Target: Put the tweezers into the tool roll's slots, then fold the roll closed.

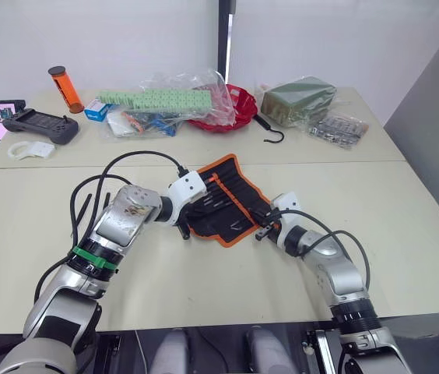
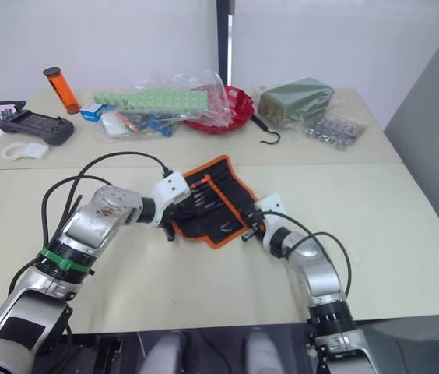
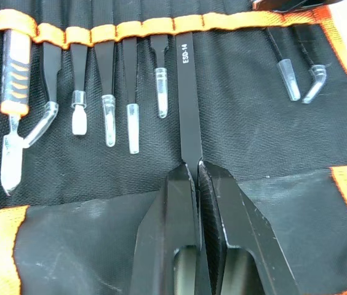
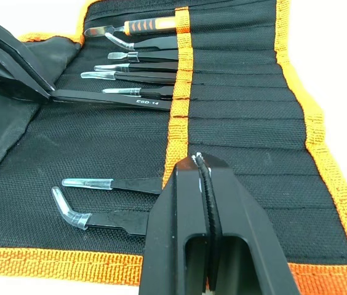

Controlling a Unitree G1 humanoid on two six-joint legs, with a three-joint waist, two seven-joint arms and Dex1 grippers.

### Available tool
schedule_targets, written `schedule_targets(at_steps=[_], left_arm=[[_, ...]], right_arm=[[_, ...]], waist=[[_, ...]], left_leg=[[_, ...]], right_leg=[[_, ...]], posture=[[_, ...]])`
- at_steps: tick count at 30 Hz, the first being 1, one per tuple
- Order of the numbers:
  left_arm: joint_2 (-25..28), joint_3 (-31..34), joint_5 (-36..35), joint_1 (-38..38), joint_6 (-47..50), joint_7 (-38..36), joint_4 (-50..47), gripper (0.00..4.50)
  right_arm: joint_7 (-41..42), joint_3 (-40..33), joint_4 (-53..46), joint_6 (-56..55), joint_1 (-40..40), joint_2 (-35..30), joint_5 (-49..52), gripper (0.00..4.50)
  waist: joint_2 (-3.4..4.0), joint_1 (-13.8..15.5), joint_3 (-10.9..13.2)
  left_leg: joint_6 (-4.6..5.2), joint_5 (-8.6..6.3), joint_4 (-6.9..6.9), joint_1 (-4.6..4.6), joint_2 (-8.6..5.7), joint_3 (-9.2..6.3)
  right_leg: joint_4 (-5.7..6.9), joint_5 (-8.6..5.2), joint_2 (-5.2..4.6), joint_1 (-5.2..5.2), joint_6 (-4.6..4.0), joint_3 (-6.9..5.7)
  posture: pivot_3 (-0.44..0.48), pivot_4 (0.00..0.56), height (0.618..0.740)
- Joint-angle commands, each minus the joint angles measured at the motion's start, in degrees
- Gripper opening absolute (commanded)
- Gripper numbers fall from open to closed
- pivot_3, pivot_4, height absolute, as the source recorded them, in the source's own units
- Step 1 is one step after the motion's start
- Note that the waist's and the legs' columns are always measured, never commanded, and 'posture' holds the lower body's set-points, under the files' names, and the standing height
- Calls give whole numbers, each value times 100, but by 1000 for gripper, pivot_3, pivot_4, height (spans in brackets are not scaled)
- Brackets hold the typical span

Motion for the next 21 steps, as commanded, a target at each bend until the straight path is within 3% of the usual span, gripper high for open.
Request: schedule_targets(at_steps=[1, 21], left_arm=[[-168, 10, 91, -225, -112, 80, 33, 12], [-1119, -107, 562, -939, -964, 286, 1351, 12]], right_arm=[[133, 262, 104, 147, 158, 34, -83, 0], [152, 323, 187, 161, 236, 74, -118, 0]], waist=[[0, -1, 0], [-1, 5, -1]], left_leg=[[0, 0, 1, 0, 0, 0], [0, 0, 12, 2, -4, -1]], right_leg=[[0, 0, 0, 1, 0, 0], [19, 0, -1, 1, 0, 0]], posture=[[0, 150, 740], [0, 150, 740]])
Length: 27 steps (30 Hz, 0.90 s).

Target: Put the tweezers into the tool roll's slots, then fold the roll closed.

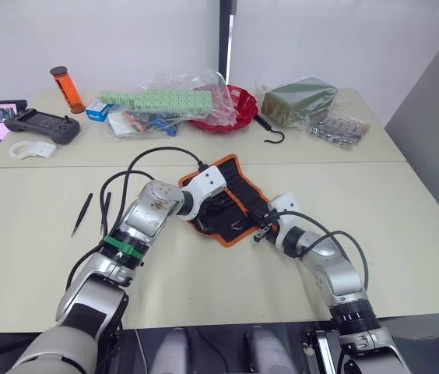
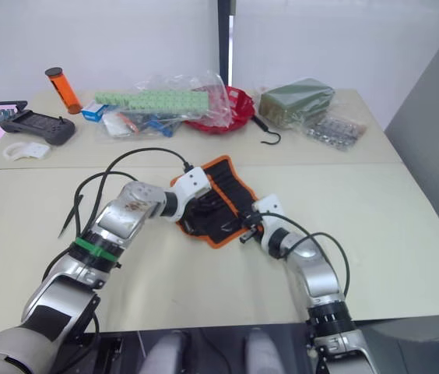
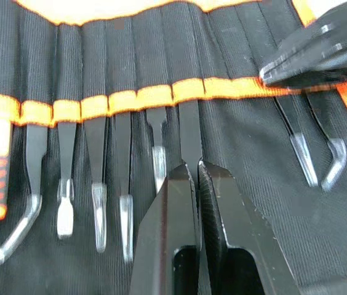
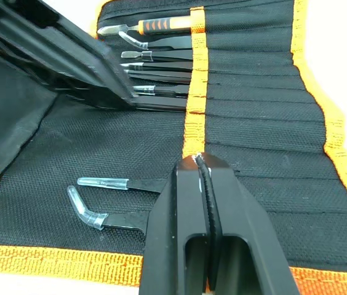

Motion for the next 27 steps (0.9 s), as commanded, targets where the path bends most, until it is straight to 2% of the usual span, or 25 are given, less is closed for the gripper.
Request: schedule_targets(at_steps=[1, 10, 22, 27], left_arm=[[-178, -21, 135, -310, -320, 54, 190, 12], [-493, 66, 348, -594, -612, 166, 869, 12], [-625, 274, 333, -654, -628, 302, 962, 12], [-388, 323, 313, -460, -435, 184, 517, 1710]], right_arm=[[109, 285, 197, 159, 213, 35, -118, 0], [102, 292, 193, 169, 212, 53, -124, 0], [147, 341, 256, 150, 185, 36, -158, 0], [147, 346, 303, 120, 155, 11, -147, 0]], waist=[[0, 0, 0], [0, 0, 0], [0, 4, -1], [0, 0, -1]], left_leg=[[0, 0, 0, 0, 0, 0], [0, 0, 1, 1, -1, 0], [0, 1, 5, 5, -1, 0], [0, 1, 7, 4, -1, -1]], right_leg=[[0, 0, 0, 0, 0, 0], [3, 0, 0, 2, 1, 0], [3, -1, 0, 7, 2, 0], [4, -1, 0, 7, 2, 0]], posture=[[0, 150, 740], [0, 150, 740], [0, 150, 740], [0, 150, 740]])
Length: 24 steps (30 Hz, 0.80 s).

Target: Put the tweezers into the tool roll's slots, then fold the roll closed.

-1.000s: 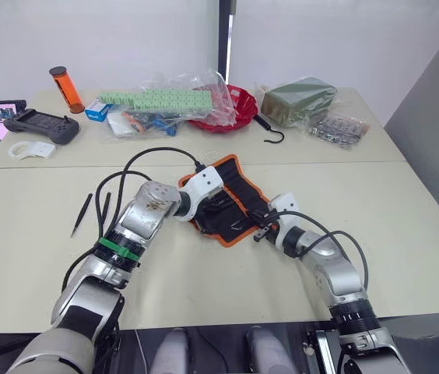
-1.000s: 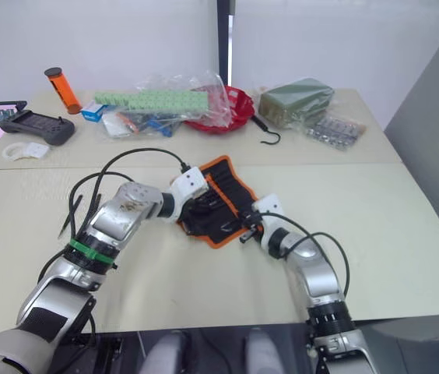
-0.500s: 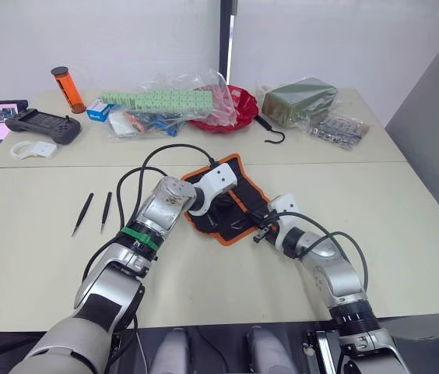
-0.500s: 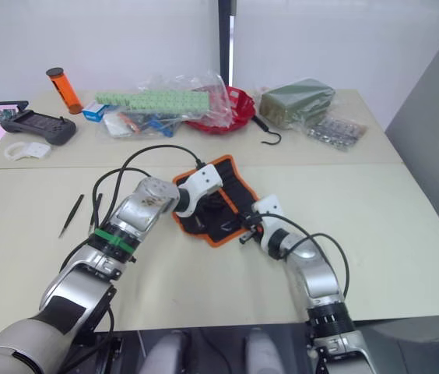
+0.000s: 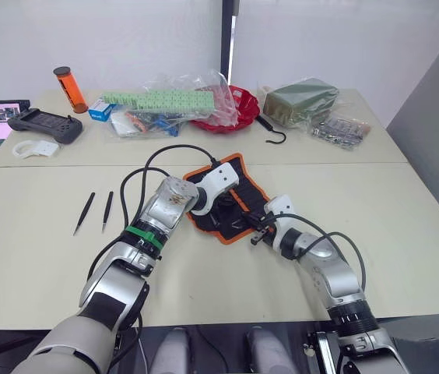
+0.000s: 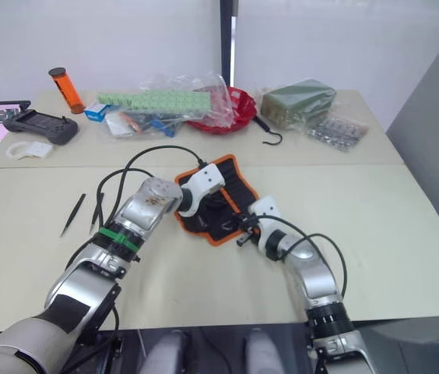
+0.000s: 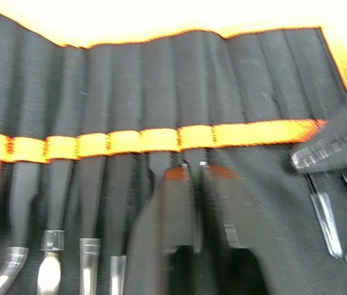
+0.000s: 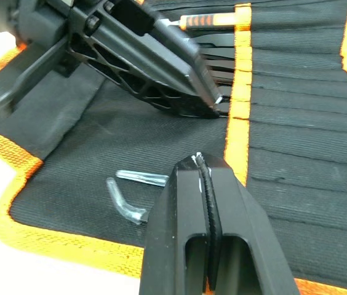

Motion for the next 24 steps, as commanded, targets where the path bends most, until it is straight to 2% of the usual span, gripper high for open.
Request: schedule_targets(at_steps=[1, 4, 9, 13, 20, 24], left_arm=[[201, 221, -43, -6, 128, -22, -618, 2038], [497, 418, -308, 174, 655, -288, -1382, 2980], [1204, 1046, -764, 475, 1344, -449, -2497, 2980], [1748, 1479, -1022, 763, 1684, -437, -2953, 2980], [2287, 1967, -1260, 1265, 1804, -278, -3177, 2980], [2416, 2744, -1416, 2056, 1680, 93, -3431, 2980]], right_arm=[[61, 155, 312, 110, 140, -21, -138, 0], [61, 124, 370, 73, 121, -47, -140, 0], [71, -80, 273, -49, 141, 10, 49, 0], [160, -289, -104, -40, 118, 51, 359, 0], [172, -453, -374, 127, -6, -61, 489, 0], [248, -396, -186, -38, 6, -177, 407, 0]], waist=[[0, -4, 0], [1, -20, 0], [1, -18, -1], [2, -4, 0], [5, -2, 2], [6, -29, 3]], left_leg=[[0, 0, 0, 0, 0, 0], [0, 0, -1, 3, 0, -1], [0, 0, -4, 8, 0, -2], [0, 0, -3, 8, 1, -3], [0, 0, -3, -2, 0, -5], [1, -1, -7, -1, 2, -4]], right_leg=[[2, 0, 0, 0, 0, 0], [8, 0, 0, -1, 0, 0], [14, 0, 0, 0, 0, 1], [14, 0, 0, 0, 0, 1], [12, 0, -1, -7, 0, 1], [12, 0, -1, -12, -1, 2]], posture=[[0, 150, 740], [0, 150, 740], [0, 150, 740], [0, 150, 740], [0, 150, 740], [0, 150, 740]])
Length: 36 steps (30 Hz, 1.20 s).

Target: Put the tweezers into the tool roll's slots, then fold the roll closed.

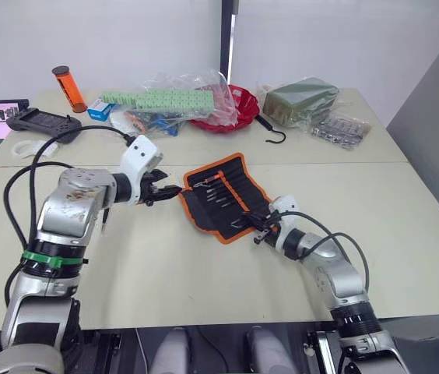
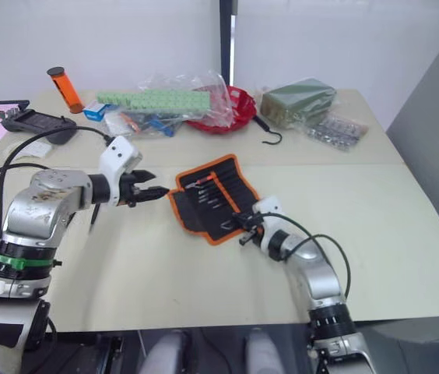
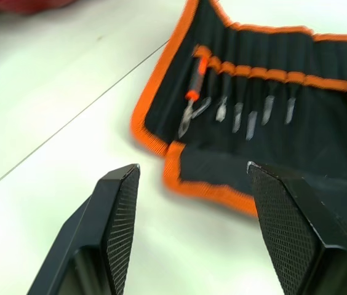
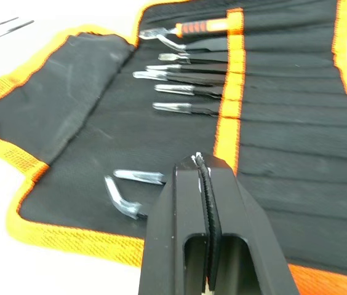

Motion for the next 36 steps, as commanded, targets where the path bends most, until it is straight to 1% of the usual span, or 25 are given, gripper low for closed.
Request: schedule_targets(at_steps=[1, 3, 6, 13, 16, 19, 24, 27, 30, 33, 36], left_arm=[[97, 695, -187, 515, -221, 297, -364, 2980], [95, 962, -276, 888, -296, 407, -451, 2980], [110, 1400, -292, 1495, -472, 665, -545, 2980], [15, 2415, -523, 2192, -639, 1272, -788, 2980], [-33, 2902, -621, 2621, -668, 1477, -990, 2980], [-175, 3503, -758, 3093, -650, 1714, -1179, 2980], [-488, 4499, -1018, 3818, -786, 2015, -1178, 2980], [-794, 5158, -1457, 4104, -822, 2105, -1237, 2980], [-1002, 5476, -1685, 4508, -1077, 2000, -1221, 2980], [-1195, 5501, -1779, 5016, -1400, 1858, -1272, 2980], [-1337, 5333, -1880, 5435, -1709, 1652, -1443, 2980]], right_arm=[[25, -150, -18, -136, -85, -19, 54, 0], [5, -166, 62, -143, -142, -12, 49, 0], [69, 24, 289, -222, -161, -52, -160, 0], [26, 126, 823, -388, -294, 45, -352, 0], [47, 163, 968, -482, -285, 71, -376, 0], [93, 173, 1063, -552, -245, 67, -378, 0], [163, 200, 1174, -599, -269, 66, -395, 0], [215, 228, 1261, -641, -307, 80, -400, 0], [243, 243, 1321, -676, -335, 103, -409, 0], [272, 235, 1356, -695, -353, 127, -425, 0], [294, 218, 1367, -710, -353, 140, -438, 0]], waist=[[0, -6, 0], [0, 2, 0], [0, 17, 0], [-3, 27, -2], [-3, 13, -2], [-5, 2, -3], [-17, 14, -10], [-29, 21, -18], [-49, 20, -31], [-56, 19, -36], [-59, 25, -38]], left_leg=[[0, 0, -3, 0, 1, 0], [0, 0, -5, 0, 2, 0], [0, 0, -4, -1, 1, 0], [-1, 0, -2, 10, 4, 3], [-1, 0, -7, 20, 7, 5], [-1, 0, -13, 24, 10, 9], [-1, 0, -13, 27, 11, 10], [-1, 0, -13, 31, 12, 12], [-2, 0, -14, 36, 16, 12], [-2, -1, -16, 41, 16, 15], [-3, -1, -23, 49, 17, 18]], right_leg=[[1, 0, 0, -2, 0, 0], [1, 0, 0, -3, -1, 0], [-5, 0, -2, -2, -1, 1], [-8, 0, -2, 5, -1, 0], [-7, 1, -2, 10, -2, 1], [-6, 1, -2, 10, -3, 1], [-9, 1, -2, 13, -4, 1], [-14, 1, -2, 18, -4, 0], [-15, 0, -1, 22, -8, -1], [-17, -1, -2, 26, -11, 1], [-20, -4, -2, 31, -17, 1]], posture=[[0, 150, 740], [0, 150, 740], [0, 150, 740], [0, 150, 740], [0, 150, 740], [0, 150, 740], [0, 150, 740], [0, 150, 740], [0, 150, 740], [0, 150, 740], [0, 150, 740]])
